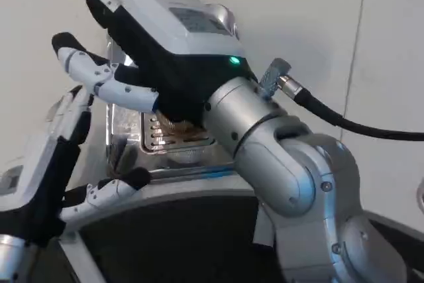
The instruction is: Grasp the cup under the faucet to collect the drink, then remove the cup.
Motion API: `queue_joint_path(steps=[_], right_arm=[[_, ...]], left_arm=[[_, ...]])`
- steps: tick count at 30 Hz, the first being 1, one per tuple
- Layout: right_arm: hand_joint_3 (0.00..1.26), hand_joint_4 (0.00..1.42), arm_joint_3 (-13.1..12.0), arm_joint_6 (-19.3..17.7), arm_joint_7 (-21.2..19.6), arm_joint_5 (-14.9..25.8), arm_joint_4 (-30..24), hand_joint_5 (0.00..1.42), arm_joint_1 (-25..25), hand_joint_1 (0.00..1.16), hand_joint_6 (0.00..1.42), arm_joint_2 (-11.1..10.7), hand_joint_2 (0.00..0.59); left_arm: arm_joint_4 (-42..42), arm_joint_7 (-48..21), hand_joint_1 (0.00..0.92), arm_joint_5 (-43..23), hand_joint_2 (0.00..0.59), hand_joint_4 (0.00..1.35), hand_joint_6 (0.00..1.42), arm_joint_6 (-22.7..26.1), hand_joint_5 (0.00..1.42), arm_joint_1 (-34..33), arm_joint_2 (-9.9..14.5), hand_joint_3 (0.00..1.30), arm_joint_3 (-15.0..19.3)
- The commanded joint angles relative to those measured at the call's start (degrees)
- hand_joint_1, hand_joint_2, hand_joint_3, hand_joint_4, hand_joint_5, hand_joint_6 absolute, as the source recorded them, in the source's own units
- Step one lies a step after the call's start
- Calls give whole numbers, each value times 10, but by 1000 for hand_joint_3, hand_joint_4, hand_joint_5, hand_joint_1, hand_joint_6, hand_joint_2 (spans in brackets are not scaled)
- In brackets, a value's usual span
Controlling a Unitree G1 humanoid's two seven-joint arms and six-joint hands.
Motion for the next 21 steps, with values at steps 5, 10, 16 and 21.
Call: queue_joint_path(steps=[5,10,16,21], right_arm=[[0,0,1,-22,31,21,27,0,6,0,0,24,516],[0,0,-12,-37,30,27,46,0,7,0,0,26,519],[0,0,-25,-53,27,30,62,0,7,0,0,28,524],[0,0,-37,-65,23,32,68,0,11,0,0,29,524]], left_arm=[[23,12,57,8,14,0,0,0,0,-16,-16,0,-16],[40,22,69,16,19,0,0,12,0,-38,-27,0,-28],[55,32,86,21,24,0,0,15,0,-56,-35,0,-35],[59,35,91,24,26,0,0,15,0,-64,-37,0,-39]])
